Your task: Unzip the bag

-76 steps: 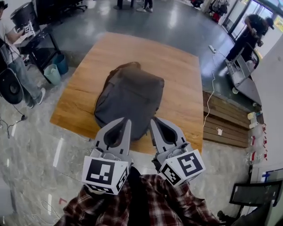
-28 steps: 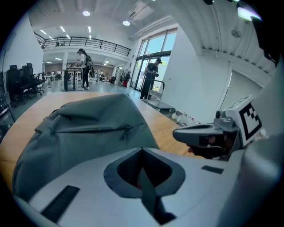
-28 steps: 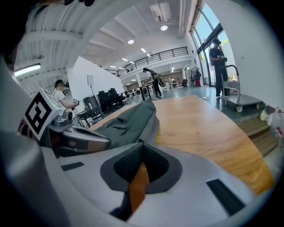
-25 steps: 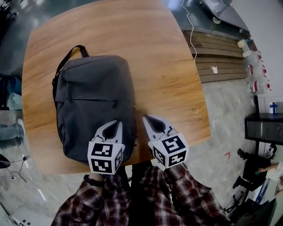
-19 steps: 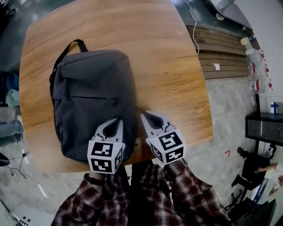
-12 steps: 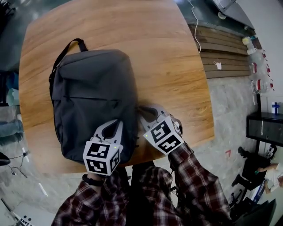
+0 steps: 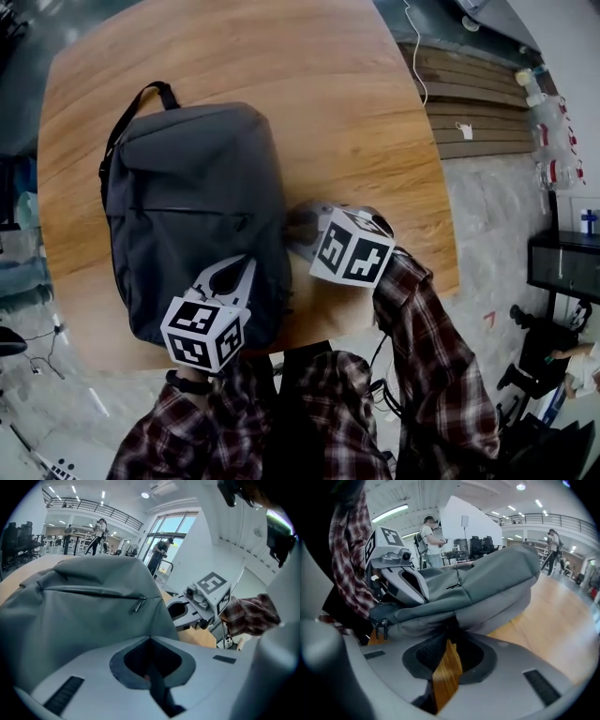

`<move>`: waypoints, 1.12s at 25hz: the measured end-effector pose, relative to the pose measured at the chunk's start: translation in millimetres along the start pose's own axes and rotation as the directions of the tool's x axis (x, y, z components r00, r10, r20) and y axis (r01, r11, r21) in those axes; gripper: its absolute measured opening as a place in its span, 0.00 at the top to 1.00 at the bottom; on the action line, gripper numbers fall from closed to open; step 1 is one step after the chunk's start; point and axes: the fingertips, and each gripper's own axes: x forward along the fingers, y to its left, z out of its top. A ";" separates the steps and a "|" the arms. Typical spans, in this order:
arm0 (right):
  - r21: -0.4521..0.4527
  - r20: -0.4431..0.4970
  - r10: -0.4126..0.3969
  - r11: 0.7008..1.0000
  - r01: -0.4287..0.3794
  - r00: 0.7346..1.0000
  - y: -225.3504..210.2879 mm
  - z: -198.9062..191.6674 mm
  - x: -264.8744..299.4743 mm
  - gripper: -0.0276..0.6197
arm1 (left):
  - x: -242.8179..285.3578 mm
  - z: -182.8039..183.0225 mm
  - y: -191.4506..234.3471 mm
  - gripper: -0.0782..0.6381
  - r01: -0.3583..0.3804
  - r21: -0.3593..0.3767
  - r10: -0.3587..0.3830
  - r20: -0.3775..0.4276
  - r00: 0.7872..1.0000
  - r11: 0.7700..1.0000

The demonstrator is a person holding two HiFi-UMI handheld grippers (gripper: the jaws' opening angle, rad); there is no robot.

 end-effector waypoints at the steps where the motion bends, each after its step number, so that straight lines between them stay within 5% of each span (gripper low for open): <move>1: -0.003 -0.005 0.035 0.999 -0.035 0.999 0.4 0.8 1.5 0.84 | 0.4 -0.2 0.2 0.88 0.002 -0.001 -0.002 -0.003 1.000 1.000; 5: -0.003 -0.032 0.101 0.995 -0.101 0.994 3.6 1.0 -0.3 0.89 | -0.2 -1.2 1.2 0.88 -0.006 0.006 0.006 0.002 1.000 1.000; 16: 0.055 0.024 -0.005 0.998 0.003 1.000 2.2 -0.7 -21.8 0.91 | -0.2 -2.3 3.5 0.88 -0.022 0.017 0.022 0.003 1.000 1.000; 28: -0.205 -0.130 -0.184 0.966 0.155 0.974 5.0 -6.5 -3.0 0.86 | 1.3 -2.6 2.3 0.88 -0.036 0.035 0.036 0.007 0.999 0.999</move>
